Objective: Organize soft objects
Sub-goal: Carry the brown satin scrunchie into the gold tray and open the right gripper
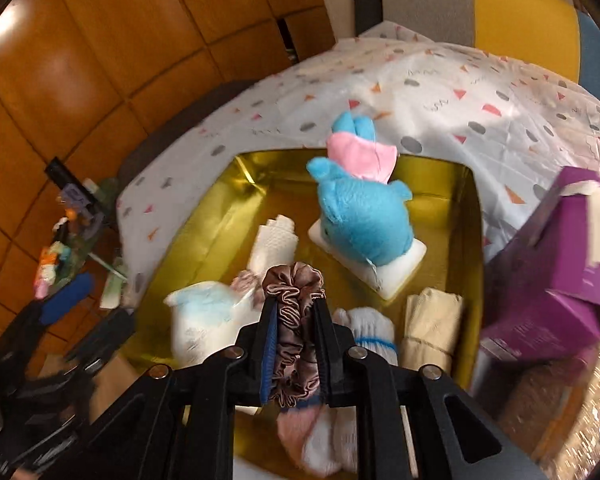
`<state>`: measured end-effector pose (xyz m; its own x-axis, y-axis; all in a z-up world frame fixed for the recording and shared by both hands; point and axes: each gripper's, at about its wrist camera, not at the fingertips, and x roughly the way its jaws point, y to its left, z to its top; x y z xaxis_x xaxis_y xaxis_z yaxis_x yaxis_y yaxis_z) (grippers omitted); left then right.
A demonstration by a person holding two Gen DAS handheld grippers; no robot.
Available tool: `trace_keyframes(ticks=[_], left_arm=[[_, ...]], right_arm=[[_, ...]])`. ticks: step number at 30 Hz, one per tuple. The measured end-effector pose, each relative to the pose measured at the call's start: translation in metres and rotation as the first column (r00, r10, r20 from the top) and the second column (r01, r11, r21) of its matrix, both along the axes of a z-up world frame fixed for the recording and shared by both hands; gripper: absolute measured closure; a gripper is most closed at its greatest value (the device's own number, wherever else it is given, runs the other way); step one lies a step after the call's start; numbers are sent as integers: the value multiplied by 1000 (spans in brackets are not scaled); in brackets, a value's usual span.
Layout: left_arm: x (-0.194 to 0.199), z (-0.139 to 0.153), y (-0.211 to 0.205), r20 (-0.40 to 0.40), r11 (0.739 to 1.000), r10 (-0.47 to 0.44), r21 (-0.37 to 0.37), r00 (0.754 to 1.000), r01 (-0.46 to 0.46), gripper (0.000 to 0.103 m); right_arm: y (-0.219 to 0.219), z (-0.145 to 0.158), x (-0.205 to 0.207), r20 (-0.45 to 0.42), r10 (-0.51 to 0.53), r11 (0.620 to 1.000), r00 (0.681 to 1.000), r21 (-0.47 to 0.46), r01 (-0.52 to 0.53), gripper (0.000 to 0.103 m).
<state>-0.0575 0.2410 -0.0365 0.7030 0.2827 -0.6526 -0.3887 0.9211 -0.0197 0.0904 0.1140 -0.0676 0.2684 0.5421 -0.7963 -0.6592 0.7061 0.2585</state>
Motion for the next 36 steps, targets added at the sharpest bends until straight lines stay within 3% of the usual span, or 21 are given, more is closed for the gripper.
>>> trace_keyframes(ticks=[3,5,11,28,36], left_arm=[[-1,-1,2,0,1000,3,2,1000,-3,30],[-1,-2,3,-3,1000,5,0,1000,-5,30],[1,-6,4,-12,1000,10,-10,1000,-10,30],[1,-4,-4,-15,1000,-5,1,1000,5,27],[5,-6,-11,-31,1000,-22,3,999,22,27]], right_arm=[[11,-18,11,-2,-36,999,999,-39,36,82],[12,-26,13,-15,-54,998,998,-40,53,71],[4,-17,6,21,-76,997,997,14,76,55],[-34,36,-23,215,-146,989,966,59,136,54],[-99,70,-31,285,-243,968,927,135,213,54]])
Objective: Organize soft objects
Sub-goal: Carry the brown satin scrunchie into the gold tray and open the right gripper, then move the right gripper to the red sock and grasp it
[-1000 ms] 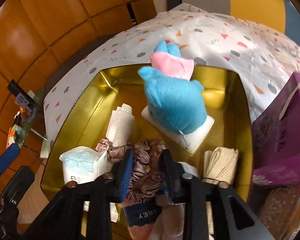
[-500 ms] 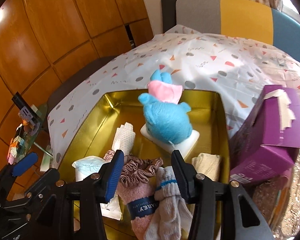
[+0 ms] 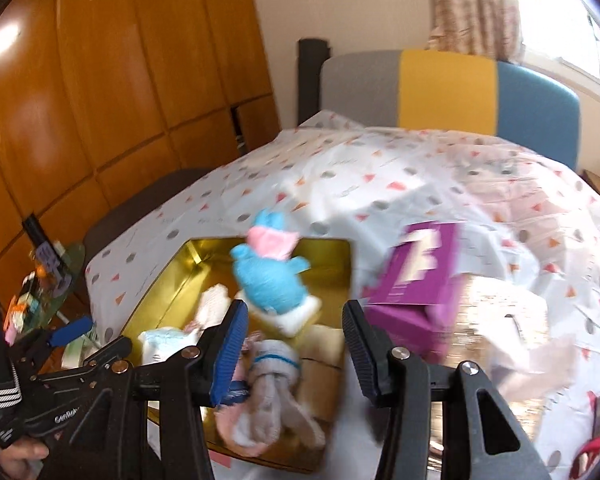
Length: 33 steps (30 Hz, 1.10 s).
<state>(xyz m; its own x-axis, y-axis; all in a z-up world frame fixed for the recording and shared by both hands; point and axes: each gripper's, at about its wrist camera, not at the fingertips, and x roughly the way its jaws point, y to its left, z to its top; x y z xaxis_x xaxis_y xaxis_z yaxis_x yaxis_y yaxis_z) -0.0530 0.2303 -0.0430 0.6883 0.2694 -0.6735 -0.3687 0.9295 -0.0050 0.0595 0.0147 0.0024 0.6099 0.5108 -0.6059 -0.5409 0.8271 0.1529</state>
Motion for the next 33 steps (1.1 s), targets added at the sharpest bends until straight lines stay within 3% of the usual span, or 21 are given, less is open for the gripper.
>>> trace_keyframes(ticks=[7,12,16,18,21,23,27,33], left_arm=[[4,-3,-6,-7,1000,-15,-3,1000,15,27],[5,-4,-8,-9,999,-32,-12,999,32,27],[7,-6,-8,-13,999,-32,-22,999,32,27],[8,-7,-7,-15,999,-32,-27,999,32,27],[10,-9,-9,-19,999,-41,-35,999,40,27],[11,-10,-11,-25,998,-50,-28,998,49,26],[13,-10,-16,-27,998,-59,-25,998,59,26],[12,-9,-19,-32,998,-66,-16,997,65,26]], right_arm=[[-95,20,5,25,-189,981,982,40,188,54],[-181,11,14,-35,-406,913,913,20,407,54],[-266,-3,15,-133,-604,792,786,12,611,54],[-312,-11,10,-184,-709,693,681,1,721,54],[-375,-30,1,-304,-795,551,525,1,834,38],[-403,-48,-1,-387,-805,492,449,-12,871,37],[-422,-88,0,-499,-779,471,379,-66,880,37],[-403,-129,23,-574,-720,547,391,-122,828,37]])
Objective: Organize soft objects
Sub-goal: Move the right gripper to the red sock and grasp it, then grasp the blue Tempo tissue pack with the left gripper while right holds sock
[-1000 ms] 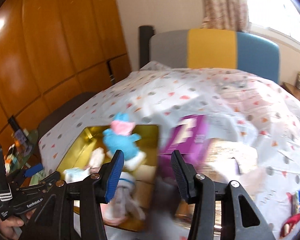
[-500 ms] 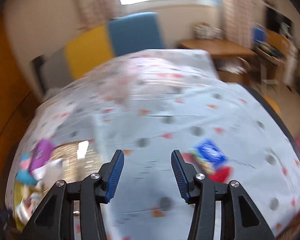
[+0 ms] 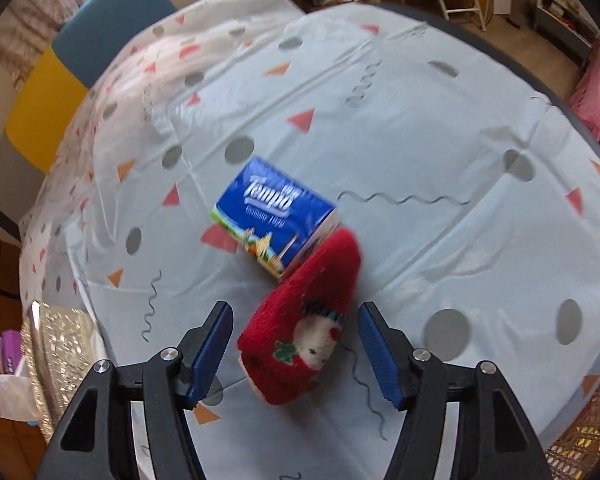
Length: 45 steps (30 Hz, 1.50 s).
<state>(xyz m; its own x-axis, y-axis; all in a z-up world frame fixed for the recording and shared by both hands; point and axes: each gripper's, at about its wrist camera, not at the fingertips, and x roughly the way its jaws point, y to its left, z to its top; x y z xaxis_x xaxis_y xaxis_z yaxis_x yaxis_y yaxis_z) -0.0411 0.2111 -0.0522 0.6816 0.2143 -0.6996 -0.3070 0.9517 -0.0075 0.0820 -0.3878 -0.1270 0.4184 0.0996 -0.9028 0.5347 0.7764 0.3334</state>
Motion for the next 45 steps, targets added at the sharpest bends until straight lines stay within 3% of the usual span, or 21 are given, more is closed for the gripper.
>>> trace_keyframes(ticks=[1,2,5,8,14,21,26,28,31,35,37,40,45], left_arm=[[0,1,0,1,1000,-1,2,1000,1,26],[0,2,-1,4,1000,-2,4,1000,2,26],[-1,9,-3,29,1000,-11,1,1000,11,26],[-2,23,-9,71,999,-46,0,996,46,26],[4,61,-39,162,982,-187,12,969,187,26],[19,86,-89,197,944,-326,24,924,328,25],[31,95,-136,185,894,-447,44,875,447,25],[38,99,-156,178,868,-494,49,851,494,23],[48,102,-190,162,827,-561,60,812,559,23],[59,106,-246,143,755,-656,99,741,649,23],[67,104,-277,118,713,-702,124,703,690,23],[84,91,-327,51,638,-768,141,638,757,23],[109,47,-415,-152,464,-852,228,502,856,23]], right_arm=[[5,-4,3,-11,18,1000,1000,-21,-18,39],[11,-7,5,-23,39,998,999,-53,-40,57],[24,0,4,-45,104,981,994,-163,-110,80],[19,12,-9,-30,34,965,999,-257,-41,82],[-17,28,-32,57,-149,942,987,-295,160,82],[-37,29,-3,81,-96,951,992,-286,115,82],[-49,14,36,47,-58,956,997,-285,69,82],[-44,4,43,38,5,975,999,-222,4,82],[-30,-5,43,69,111,994,991,-17,-111,82],[-32,14,36,149,76,996,986,-53,-68,82],[-38,14,33,130,37,997,991,-77,-27,82],[-46,5,32,34,-14,991,999,-136,19,82],[-54,-5,37,-31,-9,992,999,-125,5,81]])
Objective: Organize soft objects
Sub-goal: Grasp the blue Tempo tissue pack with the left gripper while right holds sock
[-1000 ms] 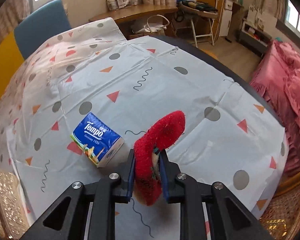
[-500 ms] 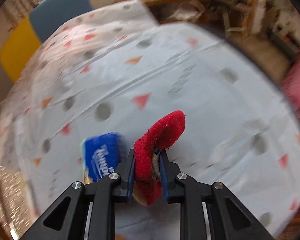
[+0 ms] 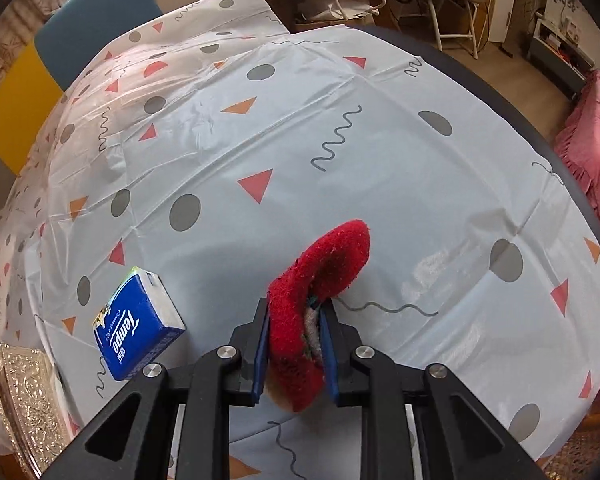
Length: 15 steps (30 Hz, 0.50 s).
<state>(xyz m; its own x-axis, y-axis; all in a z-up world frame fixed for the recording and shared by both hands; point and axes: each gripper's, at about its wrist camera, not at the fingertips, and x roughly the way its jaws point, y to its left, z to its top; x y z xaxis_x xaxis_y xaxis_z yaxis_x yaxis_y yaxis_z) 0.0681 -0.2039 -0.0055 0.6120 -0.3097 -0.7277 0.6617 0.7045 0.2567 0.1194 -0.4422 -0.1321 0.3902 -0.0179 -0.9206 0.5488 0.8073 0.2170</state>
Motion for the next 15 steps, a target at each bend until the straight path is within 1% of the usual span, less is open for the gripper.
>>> trace_keyframes(ticks=[1,3,5,6,7,9,12,15], left_arm=[[5,-8,-14,-4,999,-25,39,1000,25,23],[14,-25,-38,-23,992,-79,92,997,81,23],[25,-43,-57,-46,981,-109,154,993,115,18],[32,-53,-65,-67,976,-126,171,990,136,13],[38,-60,-70,-85,973,-140,173,986,153,10],[48,-77,-83,-119,963,-159,201,980,180,8],[59,-96,-96,-139,947,-188,236,972,217,4],[73,-110,-105,-171,950,-175,230,969,212,4]], right_arm=[[0,-1,1,-7,6,1000,1000,-4,-6,80],[-1,0,-1,-8,3,1000,1000,3,-3,80],[-3,-1,-1,-7,-6,1000,1000,22,6,80],[-5,-1,-2,-5,-10,999,1000,31,10,80],[-3,0,-5,-4,-14,999,1000,37,14,80],[-4,-1,-5,-1,-19,999,1000,49,19,80],[-3,0,-4,-3,-18,999,1000,51,18,80],[-2,1,-3,-10,-14,999,1000,45,14,79]])
